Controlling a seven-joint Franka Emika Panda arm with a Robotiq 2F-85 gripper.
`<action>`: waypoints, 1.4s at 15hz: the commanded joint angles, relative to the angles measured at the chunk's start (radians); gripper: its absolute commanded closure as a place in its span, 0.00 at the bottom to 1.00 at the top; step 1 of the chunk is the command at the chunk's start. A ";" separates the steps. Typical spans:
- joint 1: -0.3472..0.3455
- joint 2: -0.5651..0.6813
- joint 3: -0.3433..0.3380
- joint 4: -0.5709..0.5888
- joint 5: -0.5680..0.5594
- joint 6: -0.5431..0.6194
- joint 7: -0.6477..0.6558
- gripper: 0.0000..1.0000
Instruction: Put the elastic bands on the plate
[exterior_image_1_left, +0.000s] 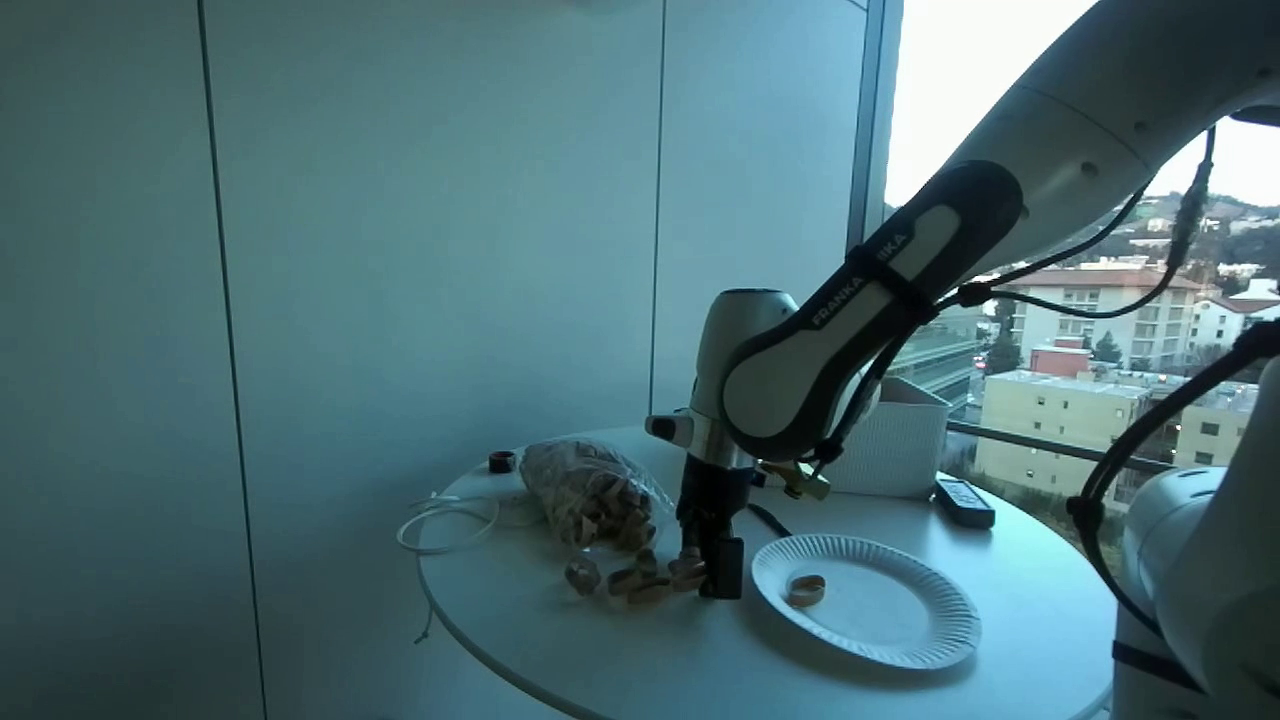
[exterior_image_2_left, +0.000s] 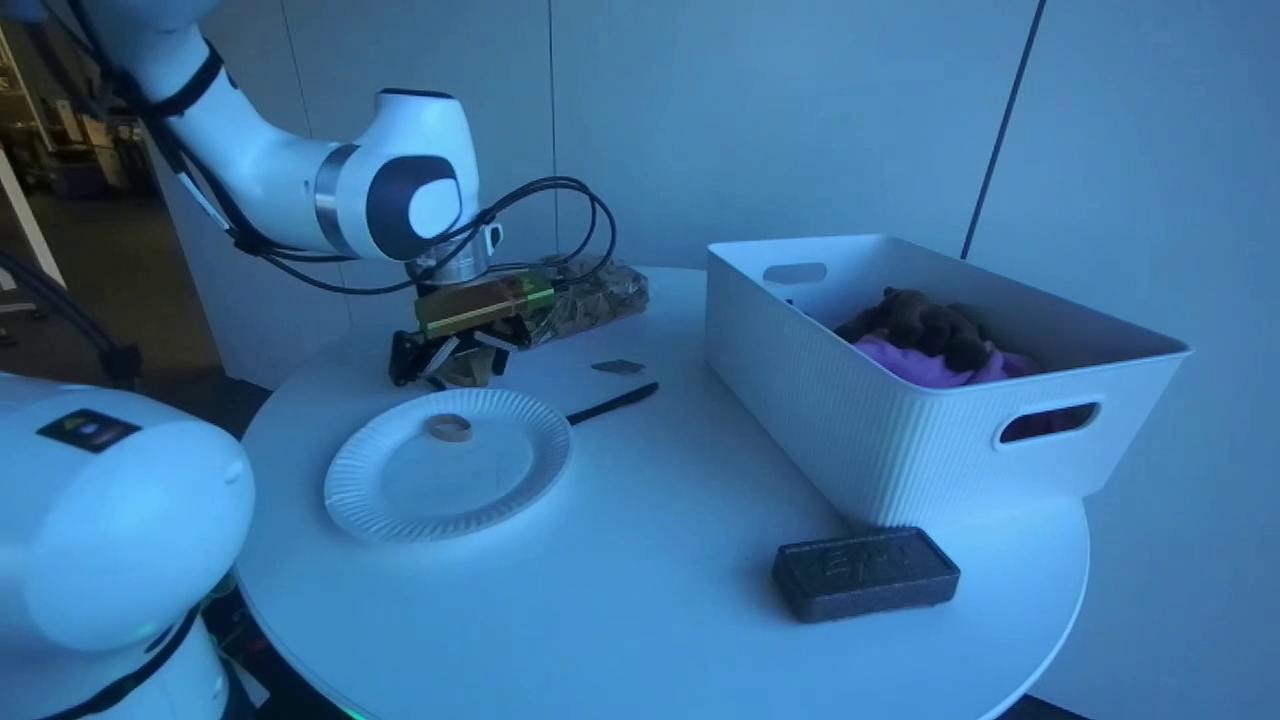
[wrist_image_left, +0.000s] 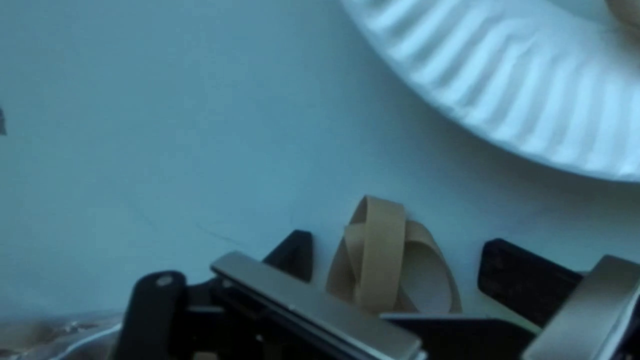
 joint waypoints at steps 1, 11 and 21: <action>0.029 0.032 0.012 0.001 0.065 0.054 -0.066 0.41; -0.063 -0.081 0.140 0.013 -0.059 -0.064 0.227 1.00; -0.187 -0.348 0.141 0.026 -0.155 -0.388 0.674 1.00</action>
